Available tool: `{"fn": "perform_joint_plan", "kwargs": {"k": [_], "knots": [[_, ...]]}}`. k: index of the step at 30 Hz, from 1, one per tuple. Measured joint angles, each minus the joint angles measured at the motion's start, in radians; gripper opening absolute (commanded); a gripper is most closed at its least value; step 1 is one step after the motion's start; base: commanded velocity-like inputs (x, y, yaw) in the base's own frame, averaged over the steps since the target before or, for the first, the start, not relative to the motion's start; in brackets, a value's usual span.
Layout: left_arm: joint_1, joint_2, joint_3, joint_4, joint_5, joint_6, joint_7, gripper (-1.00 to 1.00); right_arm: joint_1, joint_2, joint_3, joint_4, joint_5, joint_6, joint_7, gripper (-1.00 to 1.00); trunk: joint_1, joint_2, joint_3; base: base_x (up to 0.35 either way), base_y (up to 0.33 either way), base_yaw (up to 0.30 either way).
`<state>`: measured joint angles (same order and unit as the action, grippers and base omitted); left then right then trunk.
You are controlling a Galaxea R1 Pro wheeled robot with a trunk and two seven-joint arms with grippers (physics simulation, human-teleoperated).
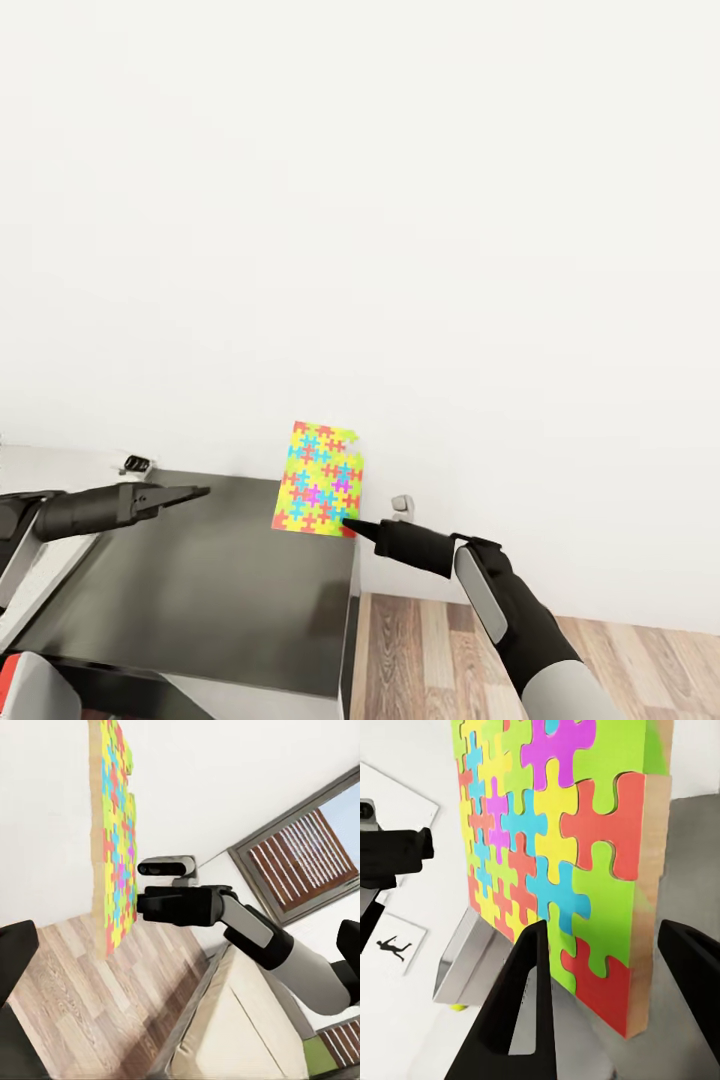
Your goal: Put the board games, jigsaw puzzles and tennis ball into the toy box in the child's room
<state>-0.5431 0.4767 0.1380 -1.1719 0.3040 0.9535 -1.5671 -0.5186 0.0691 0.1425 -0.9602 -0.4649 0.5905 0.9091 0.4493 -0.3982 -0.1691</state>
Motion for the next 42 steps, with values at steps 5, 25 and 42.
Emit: {"fn": "perform_joint_plan", "kwargs": {"k": [5, 25, 42], "knots": [[0.016, 0.043, 0.001, -0.026, 0.009, 0.005, 0.000, 1.00, 0.077, 0.000, -0.020, -0.165, 0.001, 0.029, -0.003, -1.00, 0.000, 0.000, 0.008, 0.000, 0.000, 0.065], [0.120, 0.097, 0.116, -0.170, 0.095, 0.037, 0.000, 1.00, 0.117, 0.000, -0.050, -0.251, 0.010, 0.066, -0.004, -1.00, 0.000, 0.000, 0.042, 0.000, 0.000, 0.068], [0.122, 0.094, 0.116, -0.169, 0.095, 0.039, 0.000, 1.00, 0.116, 0.003, -0.041, -0.249, 0.019, 0.069, -0.063, -1.00, 0.000, 0.000, 0.049, -0.006, 0.000, 0.188]]}}
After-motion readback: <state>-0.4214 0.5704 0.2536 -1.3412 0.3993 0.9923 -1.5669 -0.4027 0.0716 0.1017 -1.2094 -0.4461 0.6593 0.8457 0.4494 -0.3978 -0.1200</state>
